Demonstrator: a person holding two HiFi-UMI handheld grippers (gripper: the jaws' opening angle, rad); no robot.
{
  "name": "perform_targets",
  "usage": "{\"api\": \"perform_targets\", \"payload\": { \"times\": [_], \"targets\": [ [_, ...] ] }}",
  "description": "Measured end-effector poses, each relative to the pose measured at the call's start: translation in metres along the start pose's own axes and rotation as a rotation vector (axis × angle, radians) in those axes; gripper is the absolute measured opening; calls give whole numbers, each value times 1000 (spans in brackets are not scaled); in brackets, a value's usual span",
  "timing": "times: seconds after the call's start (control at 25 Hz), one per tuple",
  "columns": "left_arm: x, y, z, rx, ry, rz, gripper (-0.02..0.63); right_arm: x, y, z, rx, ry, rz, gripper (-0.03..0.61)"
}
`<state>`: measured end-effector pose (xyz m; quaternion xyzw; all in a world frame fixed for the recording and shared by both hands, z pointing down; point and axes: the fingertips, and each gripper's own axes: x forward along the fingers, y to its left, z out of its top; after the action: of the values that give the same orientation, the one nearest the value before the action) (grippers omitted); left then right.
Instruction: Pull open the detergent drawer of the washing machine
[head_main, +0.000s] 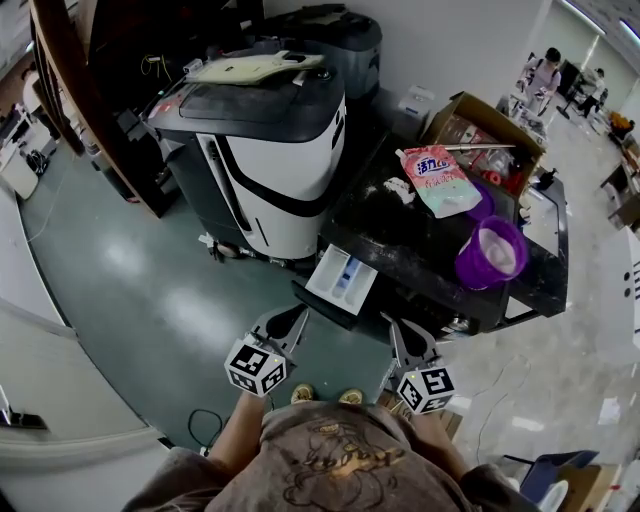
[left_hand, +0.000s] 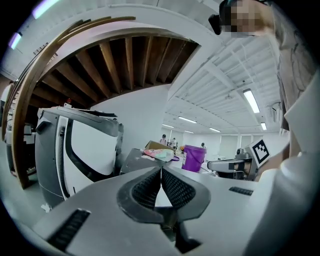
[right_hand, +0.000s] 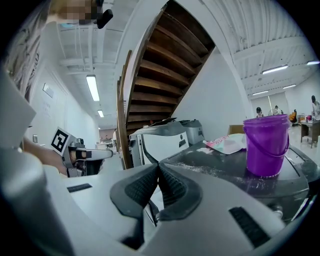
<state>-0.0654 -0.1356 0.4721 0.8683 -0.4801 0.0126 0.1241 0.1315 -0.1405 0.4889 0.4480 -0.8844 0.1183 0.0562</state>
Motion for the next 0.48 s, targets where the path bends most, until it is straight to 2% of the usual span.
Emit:
{"api": "perform_targets", "payload": {
  "times": [0.48],
  "targets": [
    [3, 6, 0, -17, 3, 14, 25, 3, 4, -4, -2, 11, 19, 1]
  ]
}}
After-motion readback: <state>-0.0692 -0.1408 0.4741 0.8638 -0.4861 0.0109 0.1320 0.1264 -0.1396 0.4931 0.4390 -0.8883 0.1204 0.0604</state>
